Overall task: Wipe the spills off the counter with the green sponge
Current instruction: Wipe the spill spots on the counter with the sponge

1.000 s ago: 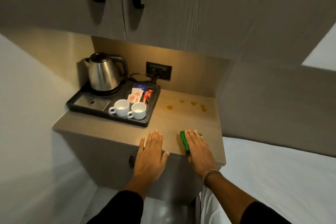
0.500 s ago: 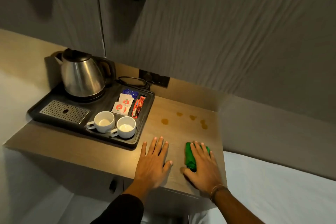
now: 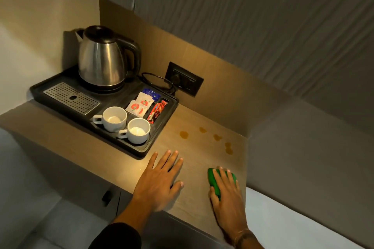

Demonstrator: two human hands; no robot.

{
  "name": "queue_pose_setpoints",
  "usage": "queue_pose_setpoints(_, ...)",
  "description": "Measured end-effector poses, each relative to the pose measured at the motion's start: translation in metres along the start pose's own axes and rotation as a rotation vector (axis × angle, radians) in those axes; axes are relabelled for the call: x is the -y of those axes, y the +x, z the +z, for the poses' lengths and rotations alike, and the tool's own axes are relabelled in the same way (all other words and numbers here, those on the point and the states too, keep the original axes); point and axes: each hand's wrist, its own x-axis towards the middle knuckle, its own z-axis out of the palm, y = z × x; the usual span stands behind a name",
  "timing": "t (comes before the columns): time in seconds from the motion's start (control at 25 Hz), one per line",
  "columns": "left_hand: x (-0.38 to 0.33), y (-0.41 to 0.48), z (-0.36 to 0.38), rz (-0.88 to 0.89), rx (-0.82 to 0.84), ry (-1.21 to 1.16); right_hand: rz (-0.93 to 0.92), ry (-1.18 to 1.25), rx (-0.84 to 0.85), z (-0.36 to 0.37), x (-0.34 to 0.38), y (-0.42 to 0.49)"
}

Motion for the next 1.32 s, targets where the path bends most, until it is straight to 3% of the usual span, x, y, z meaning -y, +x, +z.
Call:
queue_pose_setpoints(0.2,0.001,0.002,0.004,0.003,-0.051,-0.034,0.158,0.139,-0.075,-0.018,-0.01,0.089)
queue_pose_setpoints(0.4,0.001,0.002,0.002,-0.009,-0.053,-0.051,-0.1,0.191,-0.041,-0.012,-0.053,0.059)
queue_pose_setpoints(0.56,-0.001,0.002,0.001,-0.011,-0.043,-0.061,0.165,0.261,-0.075,-0.025,-0.041,0.118)
queue_pose_setpoints(0.76,0.001,0.003,0.0,-0.016,-0.024,-0.074,-0.102,0.252,-0.046,-0.01,-0.065,0.074)
queue_pose_setpoints(0.92,0.0,0.003,-0.001,-0.016,-0.016,-0.058,0.189,0.272,-0.099,-0.022,-0.044,0.135)
queue_pose_setpoints(1.0,0.0,0.003,-0.001,-0.018,0.006,-0.067,0.086,0.216,-0.075,-0.014,-0.029,0.135)
queue_pose_setpoints(1.12,0.0,0.003,-0.002,-0.023,0.02,-0.066,-0.121,0.229,-0.023,-0.011,-0.061,0.101)
queue_pose_setpoints(1.24,-0.001,0.004,-0.005,-0.014,0.014,-0.053,0.144,0.223,-0.083,-0.025,-0.052,0.144)
queue_pose_setpoints(1.32,-0.001,0.003,-0.007,-0.011,0.014,-0.053,0.156,0.196,-0.072,-0.022,-0.027,0.158)
